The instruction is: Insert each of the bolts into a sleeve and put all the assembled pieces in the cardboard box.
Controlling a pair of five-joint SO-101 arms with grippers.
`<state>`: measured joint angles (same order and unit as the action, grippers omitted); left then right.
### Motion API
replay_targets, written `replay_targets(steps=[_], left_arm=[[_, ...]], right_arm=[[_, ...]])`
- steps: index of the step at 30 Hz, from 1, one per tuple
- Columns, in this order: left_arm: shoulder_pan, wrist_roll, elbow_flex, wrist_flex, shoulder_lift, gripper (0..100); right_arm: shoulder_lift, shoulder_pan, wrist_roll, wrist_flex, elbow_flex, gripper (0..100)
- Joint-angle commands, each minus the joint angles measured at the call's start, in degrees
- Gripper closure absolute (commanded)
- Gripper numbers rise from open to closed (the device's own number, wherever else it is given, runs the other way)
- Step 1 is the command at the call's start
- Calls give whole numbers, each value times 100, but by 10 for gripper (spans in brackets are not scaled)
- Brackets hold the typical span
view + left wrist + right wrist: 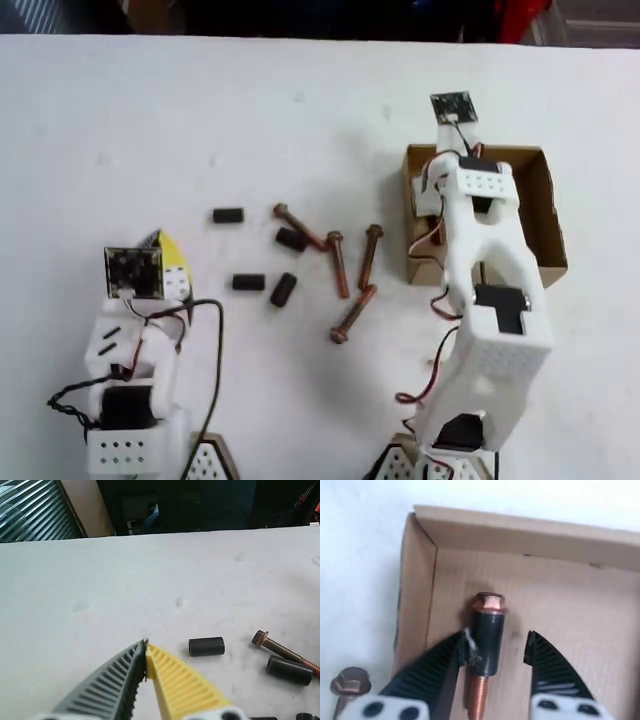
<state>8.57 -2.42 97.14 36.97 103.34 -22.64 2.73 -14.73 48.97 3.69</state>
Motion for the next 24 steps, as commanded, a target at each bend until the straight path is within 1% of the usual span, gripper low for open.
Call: replay_targets(steps=[1,7,11,14,17,20,24], left_arm=[[40,26,-9,-158,22,977],[40,26,-9,-158,22,977],[48,26,-9,-158,22,977],[66,26,-9,-149,22,977],[277,26,-9,-53,31,977],[426,26,-9,-53,31,977],[426,26,-9,-44,31,977]], right_arm=[[971,-180,-70,382,-273,839],[2044,-497,-70,989,-264,839],[2615,-848,-70,1525,-246,839],[2932,-1253,-70,1921,-237,839],[3108,-1692,-70,2360,-237,839],[3143,-2097,-26,2800,-237,839],[3125,-2598,-18,3196,-229,839]])
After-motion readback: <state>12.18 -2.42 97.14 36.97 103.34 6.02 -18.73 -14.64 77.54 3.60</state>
